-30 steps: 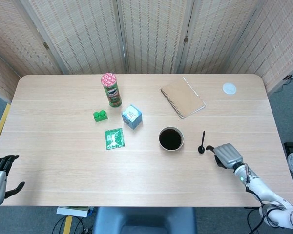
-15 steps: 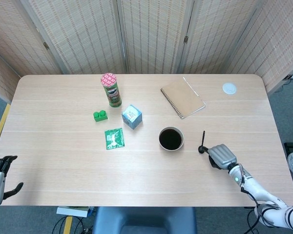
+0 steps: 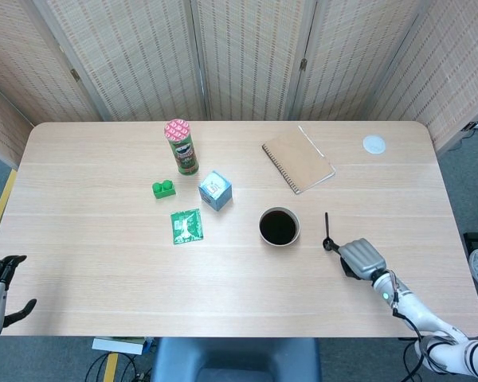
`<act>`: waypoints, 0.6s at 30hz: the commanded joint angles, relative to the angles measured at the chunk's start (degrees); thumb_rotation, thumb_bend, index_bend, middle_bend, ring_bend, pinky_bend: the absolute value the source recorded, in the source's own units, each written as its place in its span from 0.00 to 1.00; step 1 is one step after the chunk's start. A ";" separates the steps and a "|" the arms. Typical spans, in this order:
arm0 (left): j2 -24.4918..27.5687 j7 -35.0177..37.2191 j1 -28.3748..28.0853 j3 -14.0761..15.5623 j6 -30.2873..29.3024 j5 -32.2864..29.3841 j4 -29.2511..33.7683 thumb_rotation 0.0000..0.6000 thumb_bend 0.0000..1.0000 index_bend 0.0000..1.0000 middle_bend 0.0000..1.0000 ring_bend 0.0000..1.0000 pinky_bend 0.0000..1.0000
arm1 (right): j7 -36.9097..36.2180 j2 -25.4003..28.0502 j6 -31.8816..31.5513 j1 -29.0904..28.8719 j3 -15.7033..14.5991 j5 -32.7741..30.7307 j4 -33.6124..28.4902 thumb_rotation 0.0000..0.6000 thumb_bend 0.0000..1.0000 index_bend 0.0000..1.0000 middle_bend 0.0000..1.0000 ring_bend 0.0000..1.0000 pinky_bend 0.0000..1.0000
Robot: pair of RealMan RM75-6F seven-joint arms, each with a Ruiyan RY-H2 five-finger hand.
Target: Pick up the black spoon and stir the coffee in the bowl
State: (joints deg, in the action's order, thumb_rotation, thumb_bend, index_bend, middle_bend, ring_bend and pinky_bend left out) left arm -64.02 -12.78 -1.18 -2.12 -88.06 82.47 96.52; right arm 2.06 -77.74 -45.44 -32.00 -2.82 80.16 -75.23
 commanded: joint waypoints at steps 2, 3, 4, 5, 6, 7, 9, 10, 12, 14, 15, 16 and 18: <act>-0.02 0.04 0.00 0.00 0.01 0.07 -0.04 1.00 0.24 0.21 0.23 0.21 0.19 | 0.23 -0.05 -0.01 0.13 -0.15 0.02 -0.09 1.00 0.92 0.24 1.00 1.00 1.00; -0.02 0.05 0.00 -0.02 0.00 0.08 -0.04 1.00 0.24 0.21 0.23 0.21 0.19 | 0.34 -0.03 -0.04 0.19 -0.24 0.10 -0.18 1.00 0.92 0.24 1.00 1.00 1.00; 0.00 0.04 0.01 -0.01 0.01 0.07 -0.04 1.00 0.24 0.21 0.23 0.21 0.19 | 0.40 0.02 -0.06 0.24 -0.32 0.14 -0.26 1.00 0.93 0.24 1.00 1.00 1.00; 0.00 0.04 0.04 -0.02 -0.01 0.05 -0.04 1.00 0.24 0.21 0.23 0.21 0.19 | 0.43 0.12 -0.16 0.34 -0.40 0.21 -0.37 1.00 0.93 0.24 1.00 1.00 1.00; 0.01 0.03 0.06 -0.01 0.01 0.03 -0.04 1.00 0.24 0.21 0.23 0.21 0.19 | 0.44 0.21 -0.26 0.44 -0.46 0.24 -0.41 1.00 0.94 0.24 1.00 1.00 1.00; 0.01 0.01 0.06 0.00 0.02 0.03 -0.03 1.00 0.24 0.21 0.23 0.21 0.19 | 0.42 0.32 -0.34 0.54 -0.51 0.23 -0.44 1.00 0.95 0.24 1.00 1.00 1.00; -0.04 -0.02 0.07 0.04 0.08 0.04 -0.03 1.00 0.24 0.21 0.23 0.21 0.19 | 0.21 0.53 -0.56 0.86 -0.57 0.07 -0.30 1.00 0.95 0.24 1.00 1.00 1.00; -0.07 -0.04 0.05 0.04 0.13 0.02 -0.02 1.00 0.24 0.21 0.23 0.21 0.19 | 0.11 0.61 -0.57 0.99 -0.60 -0.05 -0.16 1.00 0.95 0.24 1.00 1.00 1.00; -0.15 -0.07 0.03 0.04 0.21 0.02 -0.02 1.00 0.23 0.21 0.23 0.21 0.19 | -0.05 0.69 -0.51 1.19 -0.64 -0.30 0.18 1.00 0.95 0.24 1.00 1.00 1.00; -0.24 -0.15 -0.04 0.04 0.29 0.09 -0.03 1.00 0.23 0.21 0.23 0.21 0.19 | -0.24 0.70 -0.39 1.40 -0.65 -0.62 0.72 1.00 0.95 0.24 1.00 1.00 1.00; -0.27 -0.18 -0.08 0.03 0.34 0.12 -0.04 1.00 0.23 0.21 0.23 0.21 0.19 | -0.39 0.68 -0.35 1.49 -0.63 -0.72 1.00 1.00 0.95 0.24 1.00 1.00 1.00; -0.28 -0.20 -0.10 0.03 0.37 0.13 -0.03 1.00 0.24 0.21 0.23 0.21 0.19 | -0.51 0.67 -0.32 1.54 -0.63 -0.76 1.21 1.00 0.95 0.24 1.00 1.00 1.00; -0.31 -0.26 -0.13 0.01 0.39 0.14 -0.02 1.00 0.23 0.21 0.23 0.21 0.19 | -0.76 0.60 -0.27 1.61 -0.55 -0.83 1.74 1.00 0.95 0.24 1.00 1.00 1.00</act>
State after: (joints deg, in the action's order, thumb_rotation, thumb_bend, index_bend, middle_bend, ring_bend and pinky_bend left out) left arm -64.34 -13.04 -1.31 -2.11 -87.68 82.61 96.50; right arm 1.38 -77.10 -45.74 -30.43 -3.40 79.37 -73.59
